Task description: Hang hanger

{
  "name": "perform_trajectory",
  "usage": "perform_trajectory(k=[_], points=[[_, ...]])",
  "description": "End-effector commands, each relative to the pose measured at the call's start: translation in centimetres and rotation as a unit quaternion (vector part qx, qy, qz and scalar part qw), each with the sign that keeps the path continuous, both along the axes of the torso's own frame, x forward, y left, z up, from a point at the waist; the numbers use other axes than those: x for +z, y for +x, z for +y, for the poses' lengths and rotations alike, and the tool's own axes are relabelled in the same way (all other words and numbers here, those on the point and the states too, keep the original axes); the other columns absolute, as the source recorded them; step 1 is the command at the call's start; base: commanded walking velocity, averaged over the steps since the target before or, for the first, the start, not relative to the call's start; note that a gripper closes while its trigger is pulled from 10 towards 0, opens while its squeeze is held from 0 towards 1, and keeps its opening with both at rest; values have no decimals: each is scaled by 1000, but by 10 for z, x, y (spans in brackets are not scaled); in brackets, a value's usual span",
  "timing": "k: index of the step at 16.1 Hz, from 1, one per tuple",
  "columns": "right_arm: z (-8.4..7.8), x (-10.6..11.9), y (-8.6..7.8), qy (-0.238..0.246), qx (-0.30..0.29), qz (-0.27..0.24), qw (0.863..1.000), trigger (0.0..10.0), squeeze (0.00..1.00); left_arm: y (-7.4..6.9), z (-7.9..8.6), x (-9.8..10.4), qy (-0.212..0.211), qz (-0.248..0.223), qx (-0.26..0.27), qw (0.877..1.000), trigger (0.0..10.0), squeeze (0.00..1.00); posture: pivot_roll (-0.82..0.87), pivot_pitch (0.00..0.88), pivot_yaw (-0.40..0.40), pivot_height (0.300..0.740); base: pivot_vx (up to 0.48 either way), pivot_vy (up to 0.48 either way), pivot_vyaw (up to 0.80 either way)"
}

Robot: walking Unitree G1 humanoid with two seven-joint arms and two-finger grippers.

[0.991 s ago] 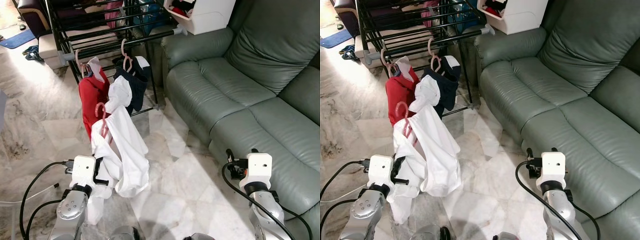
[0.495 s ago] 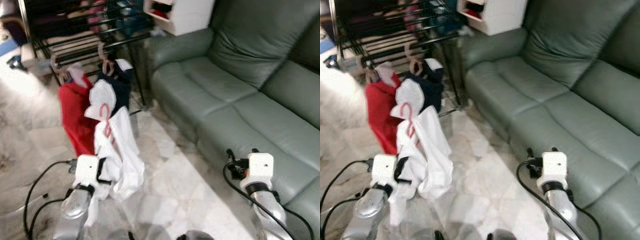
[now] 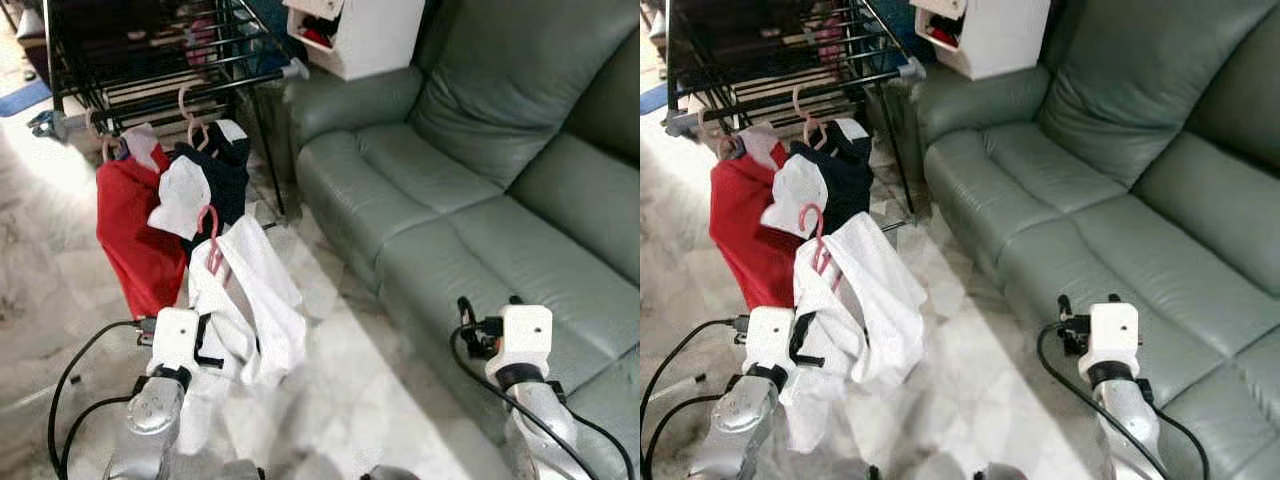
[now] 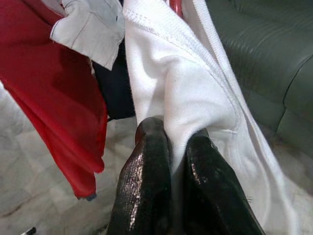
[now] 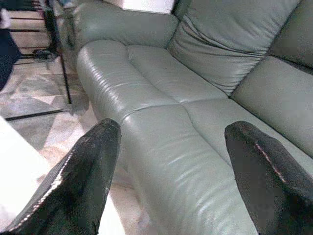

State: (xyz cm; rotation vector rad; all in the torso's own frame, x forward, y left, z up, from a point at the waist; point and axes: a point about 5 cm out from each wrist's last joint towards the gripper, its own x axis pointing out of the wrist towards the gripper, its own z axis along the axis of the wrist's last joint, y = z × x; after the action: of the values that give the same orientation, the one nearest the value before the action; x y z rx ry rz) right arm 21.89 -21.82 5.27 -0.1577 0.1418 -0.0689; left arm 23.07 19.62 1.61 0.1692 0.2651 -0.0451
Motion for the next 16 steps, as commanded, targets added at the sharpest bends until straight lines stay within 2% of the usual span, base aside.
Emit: perform_trajectory(k=[1, 12, 13, 16], points=[[8, 6, 6, 4, 16, -12, 1000, 10000, 0, 9, 9, 14, 12, -33, 14, 999, 10000, 0, -53, 0, 33, 740, 0, 0, 0], [10, 7, 7, 12, 26, -15, 999, 10000, 0, 11, 12, 14, 12, -29, 27, 999, 10000, 0, -53, 0, 35, 740, 0, 0, 0], [15, 6, 4, 16, 39, -16, 999, 10000, 0, 8, 19, 15, 29, -32, 46, 998, 10000, 0, -51, 0, 40, 740, 0, 0, 756], [13, 5, 0, 23, 19, -14, 999, 10000, 0, 5, 22, 13, 31, -28, 50, 998, 10000, 0, -52, 0, 48, 740, 0, 0, 0]])
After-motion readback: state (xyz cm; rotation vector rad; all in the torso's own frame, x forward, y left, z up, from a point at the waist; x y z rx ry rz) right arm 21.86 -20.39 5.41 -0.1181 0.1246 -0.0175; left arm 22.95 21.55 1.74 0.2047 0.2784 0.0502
